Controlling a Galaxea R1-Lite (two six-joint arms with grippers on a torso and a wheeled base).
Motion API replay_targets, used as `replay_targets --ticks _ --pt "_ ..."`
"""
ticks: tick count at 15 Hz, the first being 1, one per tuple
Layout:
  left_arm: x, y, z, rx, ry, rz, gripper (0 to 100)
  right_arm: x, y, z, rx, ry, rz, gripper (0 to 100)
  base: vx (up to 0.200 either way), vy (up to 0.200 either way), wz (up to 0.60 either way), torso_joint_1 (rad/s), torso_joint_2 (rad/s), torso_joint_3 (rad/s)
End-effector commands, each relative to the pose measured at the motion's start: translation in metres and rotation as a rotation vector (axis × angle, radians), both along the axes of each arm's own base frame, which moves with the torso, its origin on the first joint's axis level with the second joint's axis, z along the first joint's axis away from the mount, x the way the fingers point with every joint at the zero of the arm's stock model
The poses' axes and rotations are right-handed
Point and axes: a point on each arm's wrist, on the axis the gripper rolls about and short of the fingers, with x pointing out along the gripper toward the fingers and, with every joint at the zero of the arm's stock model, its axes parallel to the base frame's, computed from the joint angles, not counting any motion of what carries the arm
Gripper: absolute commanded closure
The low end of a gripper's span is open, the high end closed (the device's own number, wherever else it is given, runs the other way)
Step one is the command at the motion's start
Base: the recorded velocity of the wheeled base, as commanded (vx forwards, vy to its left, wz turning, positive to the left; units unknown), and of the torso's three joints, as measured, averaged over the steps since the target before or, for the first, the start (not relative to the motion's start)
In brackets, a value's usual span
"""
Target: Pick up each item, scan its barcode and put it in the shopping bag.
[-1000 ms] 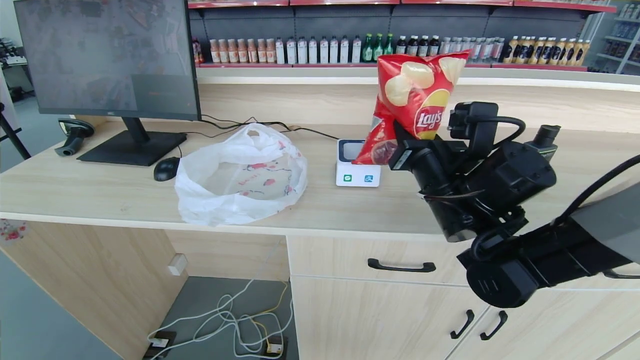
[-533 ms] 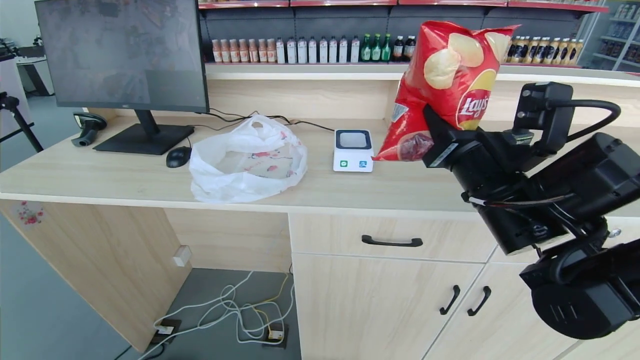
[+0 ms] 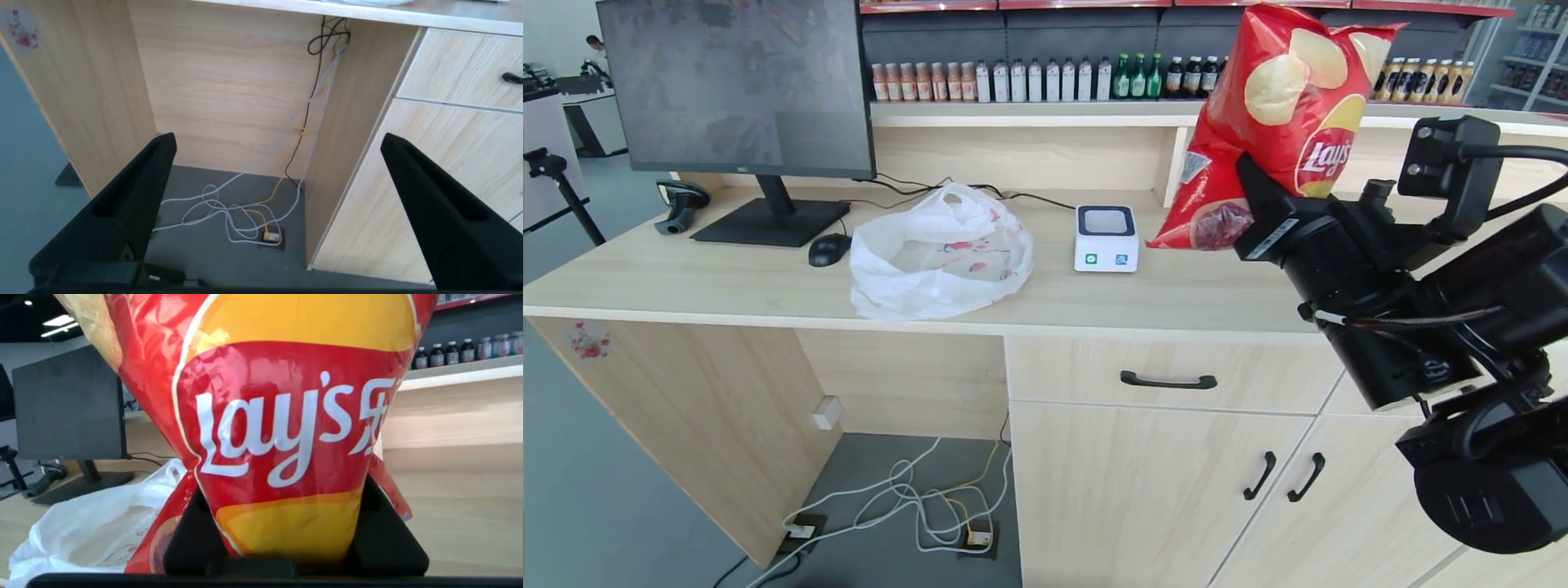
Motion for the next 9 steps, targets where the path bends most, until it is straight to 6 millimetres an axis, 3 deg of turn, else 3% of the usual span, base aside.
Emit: replay_targets --ticks 1,6,9 --pt "0.0 0.0 0.0001 -0.001 -0.001 0.0 0 -0.0005 0.0002 0.0005 0.001 -0.004 0.002 100 0.0 0.2 0.0 0.012 0.0 0.002" --pt "0.0 0.0 0.0001 -0.002 -0.001 0.0 0 -0.0006 0.0002 0.0002 0.001 -0.003 0.002 100 0.0 0.2 0.0 0.003 0.0 0.004" --pt "0.0 0.0 0.0001 0.004 -0.001 0.0 0 -0.0009 0.0 -0.0013 -0.003 0.002 0.002 100 0.0 0.0 0.0 0.0 0.0 0.0"
